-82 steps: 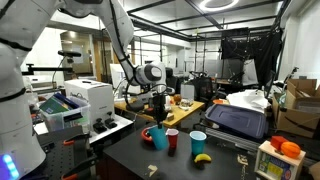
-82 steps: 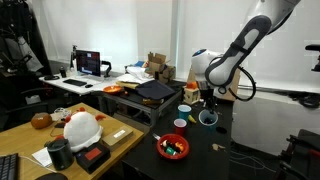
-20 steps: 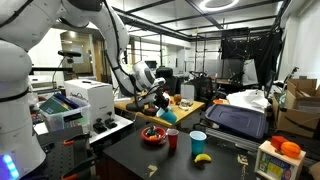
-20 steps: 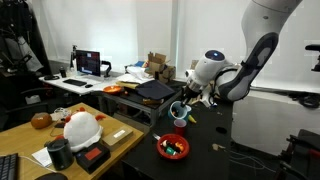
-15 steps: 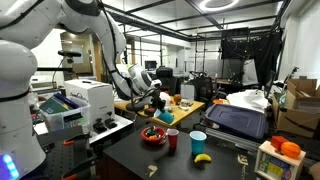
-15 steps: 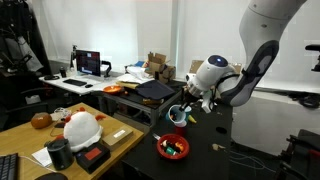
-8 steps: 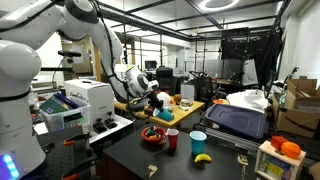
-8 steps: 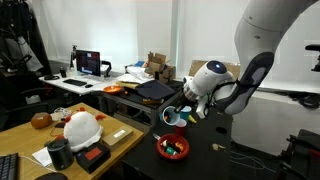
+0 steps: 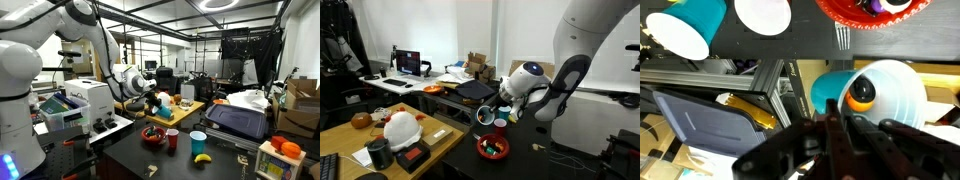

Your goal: Pour the contents of the blue cup on the left into the red plate

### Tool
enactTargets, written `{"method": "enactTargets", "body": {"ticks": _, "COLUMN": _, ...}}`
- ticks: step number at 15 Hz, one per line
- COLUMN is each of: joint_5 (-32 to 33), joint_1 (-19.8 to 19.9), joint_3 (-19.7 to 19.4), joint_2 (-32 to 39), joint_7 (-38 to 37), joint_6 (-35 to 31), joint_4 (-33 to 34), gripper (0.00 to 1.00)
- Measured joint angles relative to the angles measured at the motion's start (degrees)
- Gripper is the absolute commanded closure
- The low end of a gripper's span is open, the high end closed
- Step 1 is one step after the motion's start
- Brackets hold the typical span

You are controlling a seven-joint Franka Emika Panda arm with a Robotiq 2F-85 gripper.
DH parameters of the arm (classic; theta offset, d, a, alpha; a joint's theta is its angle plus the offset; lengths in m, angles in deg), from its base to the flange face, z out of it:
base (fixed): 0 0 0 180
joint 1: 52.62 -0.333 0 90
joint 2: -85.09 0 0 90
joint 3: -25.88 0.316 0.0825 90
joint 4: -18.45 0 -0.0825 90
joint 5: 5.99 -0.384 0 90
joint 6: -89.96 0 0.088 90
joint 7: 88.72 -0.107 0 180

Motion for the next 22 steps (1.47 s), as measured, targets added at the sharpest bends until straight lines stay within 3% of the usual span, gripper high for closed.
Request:
{"method": "enactTargets", "body": {"ticks": 3, "joint_5": -14.2, "joint_1": 0.1, "joint_3": 2.3, "joint_2": 0.1, "joint_7": 13.3, "joint_6": 0.0, "joint_4": 0.0, "gripper": 0.99}}
{"method": "enactTargets", "body": {"ticks": 7, "joint_5": -24.0, "joint_1": 0.3, "joint_3": 3.3, "joint_2": 1.2, "joint_7": 22.4, "joint_6": 0.1, "joint_4": 0.0, "gripper": 0.99}}
{"method": "enactTargets", "body": {"ticks": 22, "joint_5": -27.5, "joint_1": 0.6, "joint_3": 3.3, "joint_2": 1.4, "joint_7": 29.9, "joint_6": 0.1, "joint_4": 1.6, "gripper": 0.99}}
